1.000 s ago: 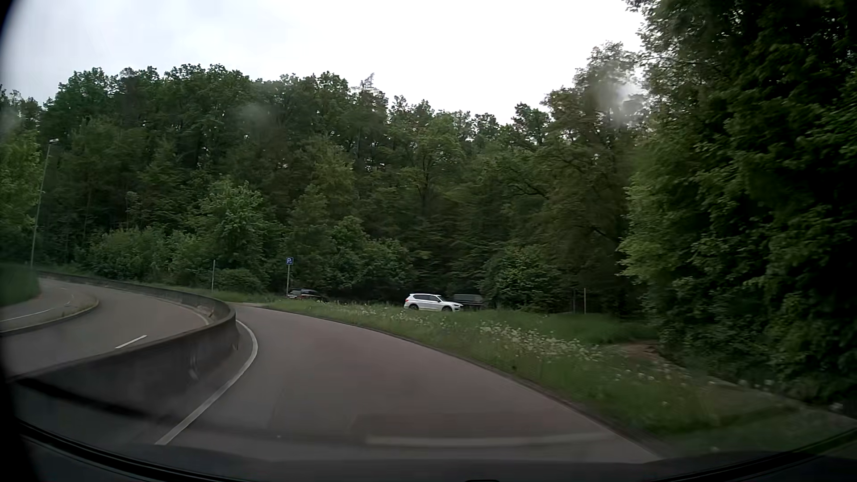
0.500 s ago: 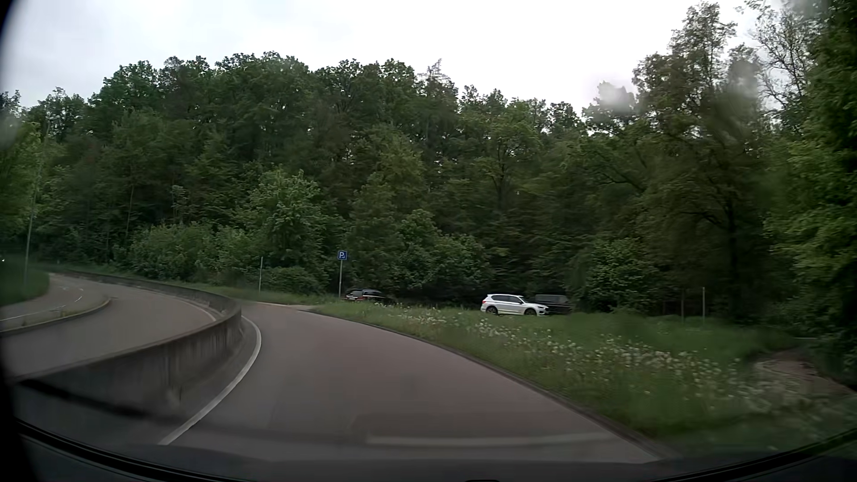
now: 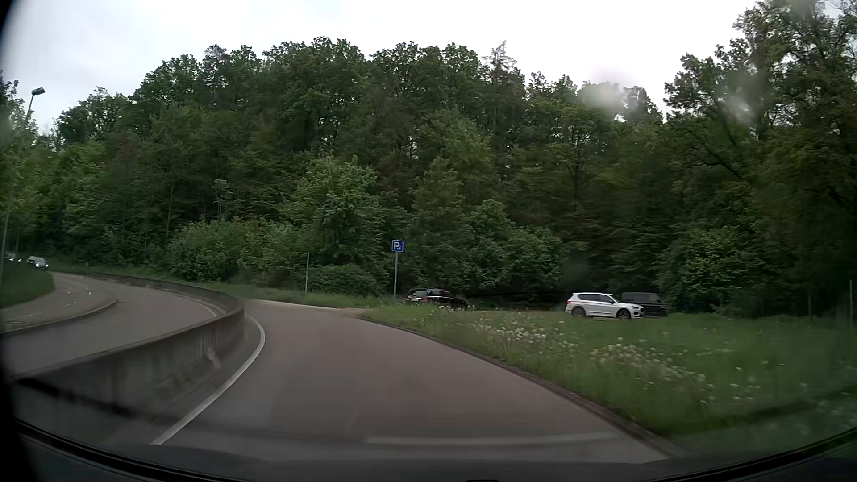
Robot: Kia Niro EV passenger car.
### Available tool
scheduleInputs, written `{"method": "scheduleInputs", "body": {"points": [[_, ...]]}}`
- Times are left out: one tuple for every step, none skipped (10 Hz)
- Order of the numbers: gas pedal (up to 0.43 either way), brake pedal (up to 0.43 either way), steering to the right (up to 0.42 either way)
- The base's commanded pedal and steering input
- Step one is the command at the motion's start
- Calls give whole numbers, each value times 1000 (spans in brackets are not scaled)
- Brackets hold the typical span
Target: Follow the waypoints while adhering to traffic rules and regulations
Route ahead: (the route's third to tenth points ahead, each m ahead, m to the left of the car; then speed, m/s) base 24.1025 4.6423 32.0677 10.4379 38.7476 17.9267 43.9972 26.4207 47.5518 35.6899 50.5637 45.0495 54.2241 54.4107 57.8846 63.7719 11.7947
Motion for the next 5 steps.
{"method": "scheduleInputs", "body": {"points": [[189, 0, -101], [189, 0, -101], [189, 0, -101], [189, 0, -101], [189, 0, -101]]}}
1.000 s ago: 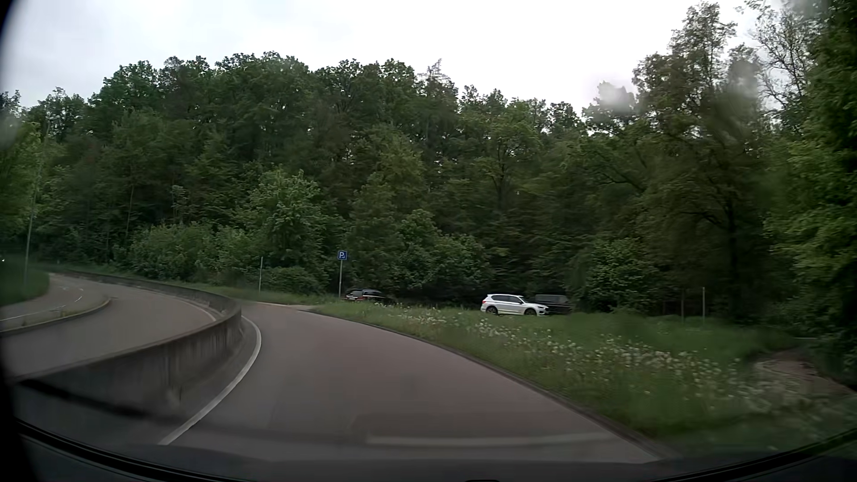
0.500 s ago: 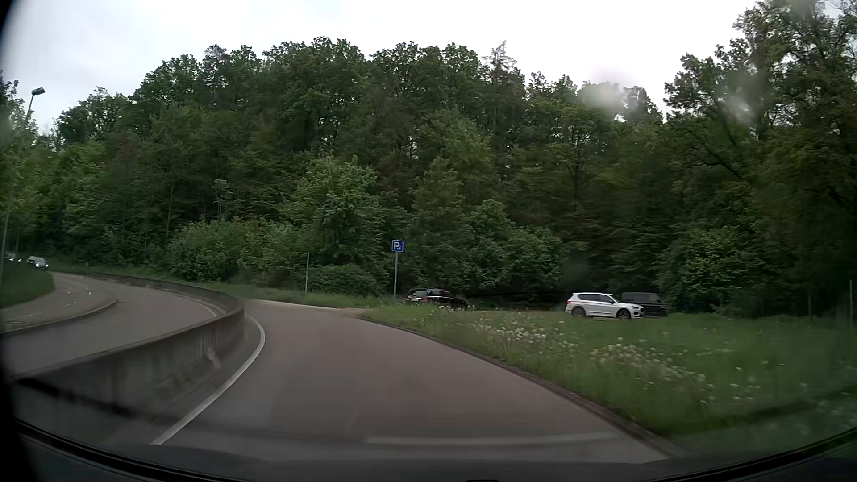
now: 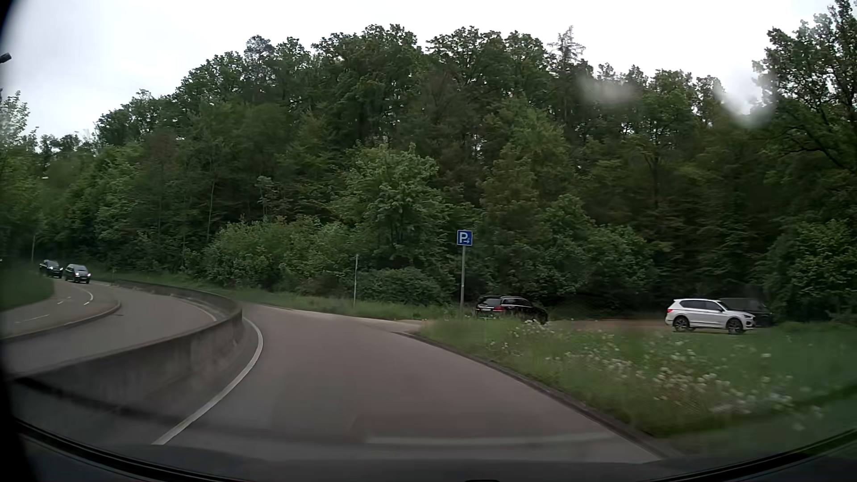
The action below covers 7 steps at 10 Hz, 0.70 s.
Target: Follow the waypoints while adhering to traffic rules and regulations
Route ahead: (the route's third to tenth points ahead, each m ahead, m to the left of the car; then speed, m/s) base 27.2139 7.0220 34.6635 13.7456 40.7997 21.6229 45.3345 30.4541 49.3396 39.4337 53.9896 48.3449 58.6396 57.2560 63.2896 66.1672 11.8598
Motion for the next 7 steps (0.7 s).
{"method": "scheduleInputs", "body": {"points": [[189, 0, -101], [189, 0, -101], [177, 0, -101], [177, 0, -101], [177, 0, -104], [177, 0, -106], [177, 0, -110]]}}
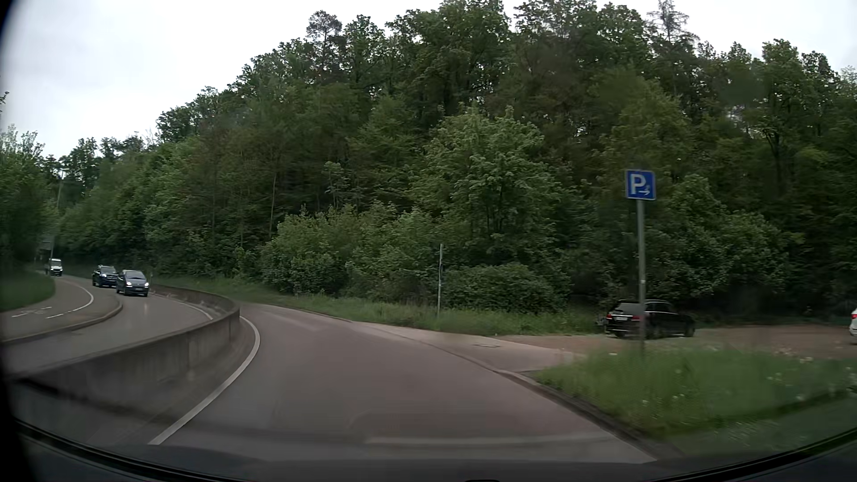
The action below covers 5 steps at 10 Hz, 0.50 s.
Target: Follow the waypoints while adhering to traffic rules and regulations
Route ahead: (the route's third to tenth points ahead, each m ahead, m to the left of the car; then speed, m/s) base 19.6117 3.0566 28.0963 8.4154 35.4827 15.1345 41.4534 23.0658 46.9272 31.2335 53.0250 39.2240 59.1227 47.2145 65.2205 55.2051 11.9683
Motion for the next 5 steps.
{"method": "scheduleInputs", "body": {"points": [[177, 0, -112], [177, 0, -113], [177, 0, -112], [177, 0, -111], [177, 0, -111]]}}
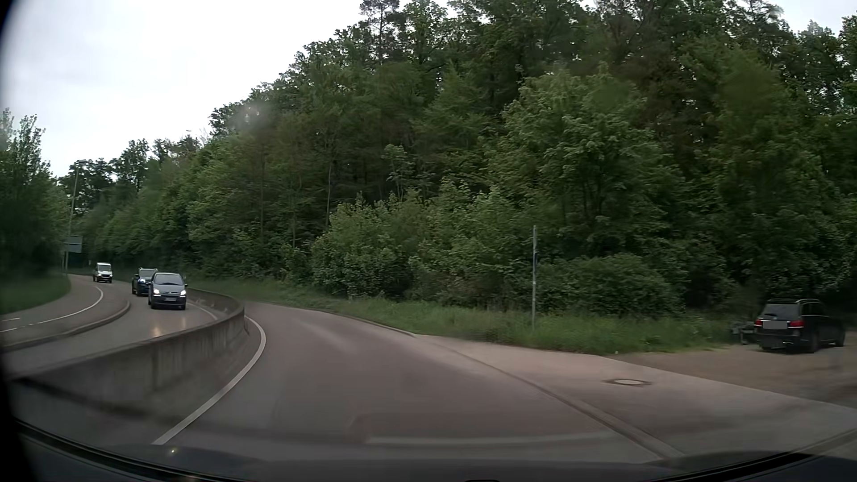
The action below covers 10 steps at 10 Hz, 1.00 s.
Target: Follow the waypoints while adhering to traffic rules and regulations
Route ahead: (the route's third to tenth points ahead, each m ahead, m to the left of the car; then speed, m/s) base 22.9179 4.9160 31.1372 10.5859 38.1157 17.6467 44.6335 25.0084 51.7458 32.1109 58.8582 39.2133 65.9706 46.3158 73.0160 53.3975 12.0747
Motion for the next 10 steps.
{"method": "scheduleInputs", "body": {"points": [[177, 0, -111], [177, 0, -110], [189, 0, -110], [189, 0, -111], [189, 0, -110], [189, 0, -110], [189, 0, -109], [197, 0, -106], [197, 0, -104], [197, 0, -104]]}}
